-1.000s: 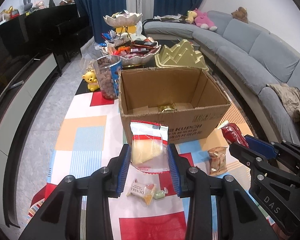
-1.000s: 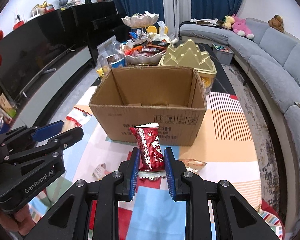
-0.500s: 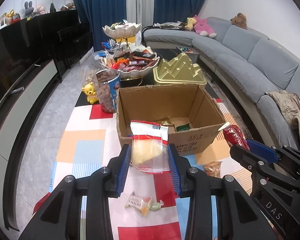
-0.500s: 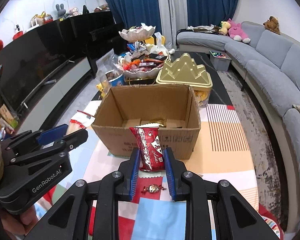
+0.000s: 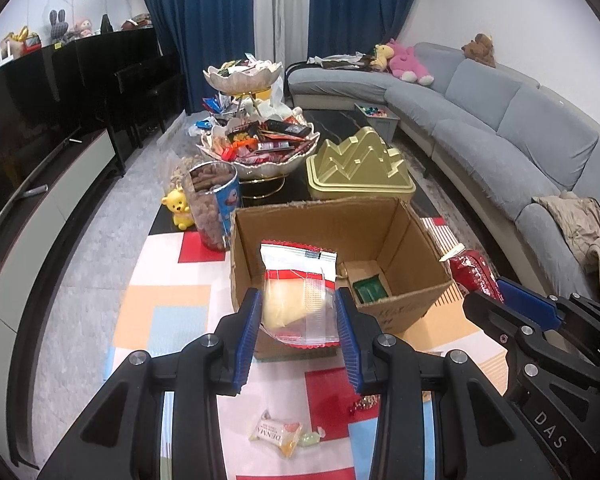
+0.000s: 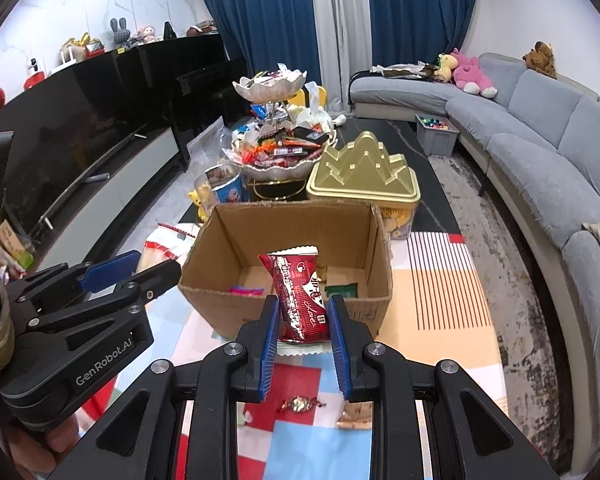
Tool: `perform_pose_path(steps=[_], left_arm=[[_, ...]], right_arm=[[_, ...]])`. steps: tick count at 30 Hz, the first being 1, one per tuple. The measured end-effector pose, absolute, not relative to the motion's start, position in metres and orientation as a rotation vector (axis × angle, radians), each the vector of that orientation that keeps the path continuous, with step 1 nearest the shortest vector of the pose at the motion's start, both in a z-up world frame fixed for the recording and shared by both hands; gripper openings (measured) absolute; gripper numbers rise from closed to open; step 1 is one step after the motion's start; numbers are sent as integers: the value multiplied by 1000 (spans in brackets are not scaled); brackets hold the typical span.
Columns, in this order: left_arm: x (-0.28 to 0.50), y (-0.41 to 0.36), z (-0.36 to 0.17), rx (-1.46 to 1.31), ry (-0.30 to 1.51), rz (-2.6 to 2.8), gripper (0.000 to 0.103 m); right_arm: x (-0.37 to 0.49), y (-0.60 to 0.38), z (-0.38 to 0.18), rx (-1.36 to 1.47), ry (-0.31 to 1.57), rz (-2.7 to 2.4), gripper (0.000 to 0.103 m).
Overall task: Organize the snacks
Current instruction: 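Lift the cake and red snack bag and carry both over the box, then open left tool to drop the clear-wrapped cake while right tool releases the red snack bag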
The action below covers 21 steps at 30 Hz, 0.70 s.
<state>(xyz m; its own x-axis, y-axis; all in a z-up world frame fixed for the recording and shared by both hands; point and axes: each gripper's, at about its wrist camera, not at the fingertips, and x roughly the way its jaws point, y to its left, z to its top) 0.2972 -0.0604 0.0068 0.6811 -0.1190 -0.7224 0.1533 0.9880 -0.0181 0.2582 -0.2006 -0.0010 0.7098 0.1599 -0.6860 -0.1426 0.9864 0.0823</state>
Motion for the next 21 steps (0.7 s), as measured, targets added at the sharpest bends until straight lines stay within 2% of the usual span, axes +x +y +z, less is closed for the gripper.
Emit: perform_pose_path(steps=[21], left_arm=[[360,-61,-11,29,839,-145,37]], right_arm=[[326,-200,-2,12,761,142,26]])
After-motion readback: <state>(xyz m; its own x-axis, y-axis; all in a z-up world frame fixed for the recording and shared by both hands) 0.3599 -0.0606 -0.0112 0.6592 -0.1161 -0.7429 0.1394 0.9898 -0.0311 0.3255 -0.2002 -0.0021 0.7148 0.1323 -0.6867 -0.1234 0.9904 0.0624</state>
